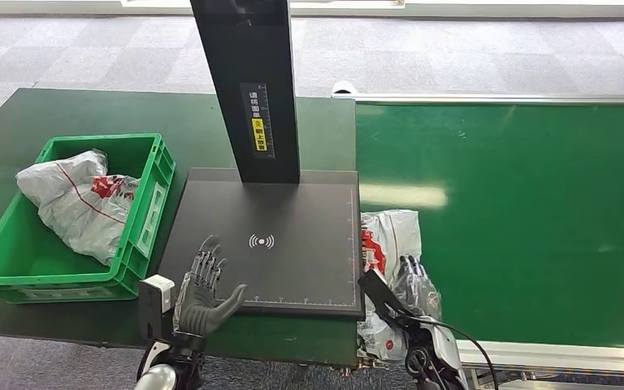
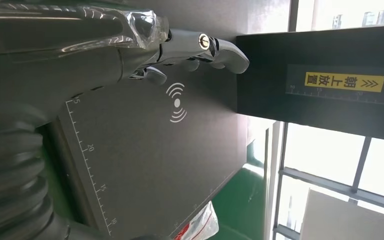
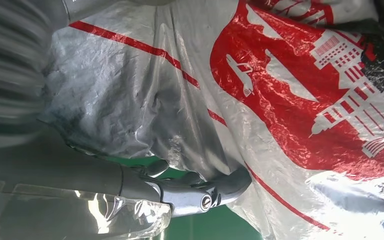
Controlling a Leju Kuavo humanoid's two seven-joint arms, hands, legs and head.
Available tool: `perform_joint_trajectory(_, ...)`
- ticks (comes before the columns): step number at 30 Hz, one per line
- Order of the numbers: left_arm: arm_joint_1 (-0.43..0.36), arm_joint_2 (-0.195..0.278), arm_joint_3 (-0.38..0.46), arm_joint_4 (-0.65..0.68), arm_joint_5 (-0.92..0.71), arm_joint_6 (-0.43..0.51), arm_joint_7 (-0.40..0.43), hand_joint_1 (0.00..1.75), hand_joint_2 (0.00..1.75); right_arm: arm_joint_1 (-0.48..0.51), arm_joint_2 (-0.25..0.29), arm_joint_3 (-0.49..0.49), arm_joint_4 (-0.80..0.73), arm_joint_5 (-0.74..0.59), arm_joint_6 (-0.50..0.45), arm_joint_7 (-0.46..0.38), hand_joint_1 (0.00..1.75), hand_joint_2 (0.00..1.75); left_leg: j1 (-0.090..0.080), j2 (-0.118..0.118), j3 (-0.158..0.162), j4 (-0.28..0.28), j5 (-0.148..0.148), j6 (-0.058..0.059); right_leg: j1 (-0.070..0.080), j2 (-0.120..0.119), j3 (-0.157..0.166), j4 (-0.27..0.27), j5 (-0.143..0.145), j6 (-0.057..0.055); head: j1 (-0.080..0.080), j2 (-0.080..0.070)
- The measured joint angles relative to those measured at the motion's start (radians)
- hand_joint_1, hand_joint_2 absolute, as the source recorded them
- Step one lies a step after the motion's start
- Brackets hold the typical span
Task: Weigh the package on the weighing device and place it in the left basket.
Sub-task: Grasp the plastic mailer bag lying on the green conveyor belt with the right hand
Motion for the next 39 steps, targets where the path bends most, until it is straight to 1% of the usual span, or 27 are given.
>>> perform_joint_trajectory(1,0.0,0.0,0.0,0.0,0.0,0.0,0.0,0.0,1.75,0.0,0.001,0.0,0.002,-0.001,0.0,-0.001,0.0,1.75,0.0,0.0,0.0,0.0,0.0,0.0,0.0,0.0,0.0,0.0,0.0,0.0,0.0,0.0)
perform_joint_trajectory(2,0.0,0.0,0.0,0.0,0.0,0.0,0.0,0.0,1.75,-0.001,0.002,0.0,0.002,-0.002,0.001,-0.001,0.07,1.75,0.0,0.0,0.0,0.0,0.0,0.0,0.0,0.0,0.0,0.0,0.0,0.0,0.0,0.0)
perform_joint_trajectory(5,0.0,0.0,0.0,0.0,0.0,0.0,0.0,0.0,1.75,0.0,0.004,0.001,0.004,-0.005,0.007,-0.001,1.37,1.75,0.0,0.0,0.0,0.0,0.0,0.0,0.0,0.0,0.0,0.0,0.0,0.0,0.0,0.0)
perform_joint_trajectory(6,0.0,0.0,0.0,0.0,0.0,0.0,0.0,0.0,1.75,0.001,0.005,0.001,0.004,-0.006,0.01,-0.001,1.75,1.75,0.0,0.0,0.0,0.0,0.0,0.0,0.0,0.0,0.0,0.0,0.0,0.0,0.0,0.0)
perform_joint_trajectory(13,-0.002,0.0,-0.001,0.005,0.0,-0.001,0.0,0.0,1.75,-0.004,0.007,0.002,0.006,-0.021,0.021,-0.006,1.75,1.75,0.0,0.0,0.001,0.0,0.0,0.0,0.0,0.0,0.0,0.0,0.0,0.0,0.0,0.0)
perform_joint_trajectory(20,-0.002,0.0,-0.001,0.006,0.001,-0.001,0.0,0.0,1.75,-0.006,0.006,0.002,0.001,-0.034,0.003,-0.007,1.75,1.75,0.0,0.0,0.001,0.0,0.0,0.0,0.0,0.0,0.001,0.0,0.0,0.0,0.0,0.0)
perform_joint_trajectory(32,-0.002,0.0,-0.001,0.006,0.001,-0.001,0.0,0.0,1.75,0.001,0.006,0.003,-0.007,-0.039,-0.002,-0.007,1.75,1.75,0.0,-0.001,-0.001,0.0,0.0,0.0,0.0,-0.001,0.0,0.0,0.0,0.0,0.0,0.0)
perform_joint_trajectory(36,-0.001,0.0,-0.001,0.006,0.001,0.001,-0.002,0.0,1.75,0.017,0.006,0.004,-0.034,-0.039,-0.022,-0.004,1.75,1.75,0.0,-0.001,-0.002,0.0,0.0,0.0,0.0,-0.001,0.0,0.0,0.0,0.0,0.0,0.0)
perform_joint_trajectory(39,0.002,0.0,-0.001,0.005,0.001,0.004,-0.003,0.0,1.75,0.045,0.003,0.003,-0.081,-0.038,-0.04,0.004,1.75,1.75,0.0,-0.002,-0.003,0.0,0.0,0.0,0.0,-0.002,-0.001,0.0,0.0,0.0,0.0,0.0)
